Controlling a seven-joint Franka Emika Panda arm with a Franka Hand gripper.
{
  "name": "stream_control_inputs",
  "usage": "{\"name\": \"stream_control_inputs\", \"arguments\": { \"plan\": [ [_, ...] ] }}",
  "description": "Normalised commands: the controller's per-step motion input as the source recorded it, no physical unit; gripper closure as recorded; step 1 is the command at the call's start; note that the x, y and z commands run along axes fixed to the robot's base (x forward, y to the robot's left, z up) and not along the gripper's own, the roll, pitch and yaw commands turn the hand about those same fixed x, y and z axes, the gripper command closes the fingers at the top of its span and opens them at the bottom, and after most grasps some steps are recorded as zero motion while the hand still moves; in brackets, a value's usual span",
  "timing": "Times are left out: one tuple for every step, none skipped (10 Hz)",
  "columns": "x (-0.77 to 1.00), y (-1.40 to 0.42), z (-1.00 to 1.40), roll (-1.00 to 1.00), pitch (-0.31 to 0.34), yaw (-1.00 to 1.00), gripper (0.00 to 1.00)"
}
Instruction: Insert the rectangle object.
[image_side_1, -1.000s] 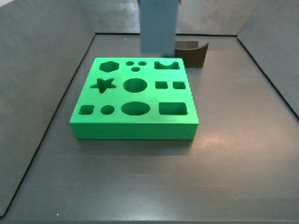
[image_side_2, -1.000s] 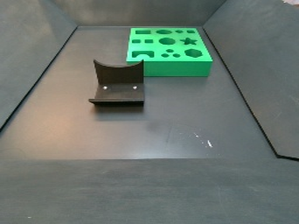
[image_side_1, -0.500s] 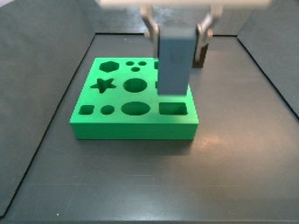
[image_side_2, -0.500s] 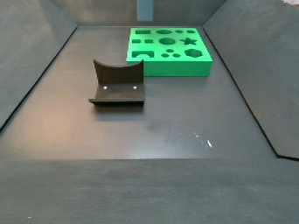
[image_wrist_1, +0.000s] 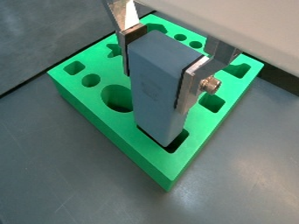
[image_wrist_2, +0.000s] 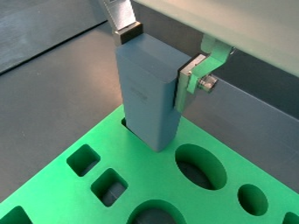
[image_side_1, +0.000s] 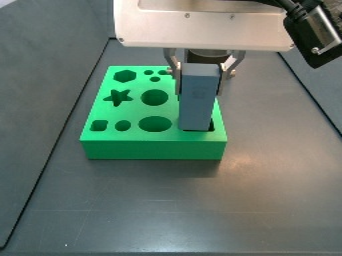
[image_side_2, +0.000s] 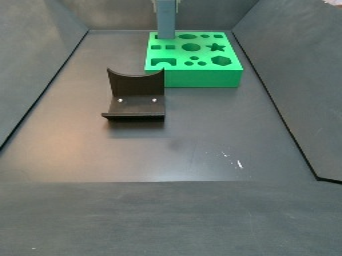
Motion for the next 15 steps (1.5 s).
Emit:
{"name": "stream_control_inputs", "arguments": {
  "plan": [
    [0.28, 0.01, -0.36, -0.02, -0.001, 0.0, 1.0],
    [0.31, 0.0, -0.41, 0.0, -0.01, 0.03, 1.0],
    [0.17, 0.0, -0.43, 0.0, -0.041, 0.02, 1.0],
    [0.0, -0.07, -0.43, 0.0, -0.057, 0.0, 1.0],
    [-0.25, -0.02, -0.35, 0.0, -0.067, 0.0, 1.0],
    [-0.49, 0.0, -0.25, 0.0, -0.073, 0.0, 1.0],
    [-0.43, -0.03, -0.21, 0.0, -0.091, 0.0, 1.0],
    [-0.19, -0.01, -0.25, -0.01, -0.121, 0.03, 1.0],
    [0.12, 0.0, -0.4, -0.05, -0.091, 0.02, 1.0],
    [0.28, 0.0, -0.43, -0.07, -0.059, 0.05, 1.0],
    [0.21, -0.03, -0.35, -0.12, -0.077, 0.06, 1.0],
    [0.14, -0.01, -0.37, -0.12, -0.093, 0.06, 1.0],
    [0.12, 0.0, -0.4, -0.11, -0.084, 0.05, 1.0],
    [0.01, 0.0, -0.37, -0.12, -0.081, 0.08, 1.0],
    [0.0, -0.05, -0.31, -0.18, -0.091, 0.17, 1.0]
  ]
}}
